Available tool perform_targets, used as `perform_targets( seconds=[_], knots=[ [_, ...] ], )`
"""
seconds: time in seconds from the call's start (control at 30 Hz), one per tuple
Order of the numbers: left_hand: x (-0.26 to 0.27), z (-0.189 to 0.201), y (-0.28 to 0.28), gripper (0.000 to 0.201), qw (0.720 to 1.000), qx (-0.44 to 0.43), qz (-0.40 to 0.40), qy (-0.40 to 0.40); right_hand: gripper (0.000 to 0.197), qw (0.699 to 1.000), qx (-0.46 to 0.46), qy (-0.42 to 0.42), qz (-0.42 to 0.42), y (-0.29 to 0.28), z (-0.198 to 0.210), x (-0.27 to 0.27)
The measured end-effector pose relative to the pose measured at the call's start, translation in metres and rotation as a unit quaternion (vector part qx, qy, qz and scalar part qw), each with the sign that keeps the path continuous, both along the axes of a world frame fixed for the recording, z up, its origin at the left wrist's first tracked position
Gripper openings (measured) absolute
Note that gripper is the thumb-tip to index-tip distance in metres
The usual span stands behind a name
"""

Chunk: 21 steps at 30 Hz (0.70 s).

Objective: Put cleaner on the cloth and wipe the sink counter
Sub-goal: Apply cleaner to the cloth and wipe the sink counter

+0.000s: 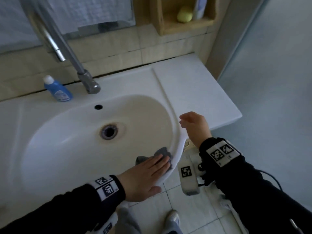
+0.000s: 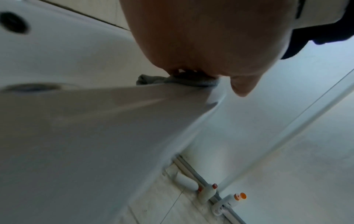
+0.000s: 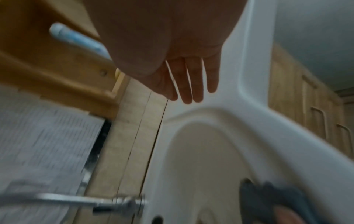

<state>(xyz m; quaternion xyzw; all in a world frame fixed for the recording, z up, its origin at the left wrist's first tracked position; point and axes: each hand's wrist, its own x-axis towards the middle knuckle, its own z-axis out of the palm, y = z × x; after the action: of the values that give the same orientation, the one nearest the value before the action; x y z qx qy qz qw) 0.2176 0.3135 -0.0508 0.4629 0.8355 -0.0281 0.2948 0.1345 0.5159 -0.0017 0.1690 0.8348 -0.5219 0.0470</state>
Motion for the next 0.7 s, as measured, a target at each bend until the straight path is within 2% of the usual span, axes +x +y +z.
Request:
perform_targets(
  seconds=[0.13, 0.3, 0.4, 0.5, 0.6, 0.7],
  knots=[
    [-0.030, 0.007, 0.052, 0.074, 1.000, 0.002, -0.009, 0.020, 0.029, 0.990, -0.100, 0.004, -0.098, 0.037, 0.002, 0.000],
    [-0.085, 0.004, 0.091, 0.072, 0.998, 0.015, 0.029, 0.051, 0.025, 0.972, -0.176, 0.011, -0.154, 0.062, 0.010, -0.001],
    [-0.133, 0.001, 0.098, 0.079, 0.995, -0.004, 0.053, 0.084, 0.022, 0.965, -0.190, 0.018, -0.181, 0.077, 0.015, -0.004],
    [-0.188, 0.001, 0.098, 0.080, 0.991, -0.020, 0.101, 0.083, 0.022, 0.959, -0.194, 0.014, -0.209, 0.093, 0.022, -0.012],
    [-0.239, 0.005, 0.096, 0.064, 0.981, -0.030, 0.178, 0.071, 0.024, 0.952, -0.201, 0.013, -0.230, 0.104, 0.032, -0.024],
    [-0.267, 0.005, 0.104, 0.065, 0.972, -0.031, 0.226, 0.056, 0.021, 0.944, -0.222, 0.016, -0.244, 0.111, 0.039, -0.039]
  ],
)
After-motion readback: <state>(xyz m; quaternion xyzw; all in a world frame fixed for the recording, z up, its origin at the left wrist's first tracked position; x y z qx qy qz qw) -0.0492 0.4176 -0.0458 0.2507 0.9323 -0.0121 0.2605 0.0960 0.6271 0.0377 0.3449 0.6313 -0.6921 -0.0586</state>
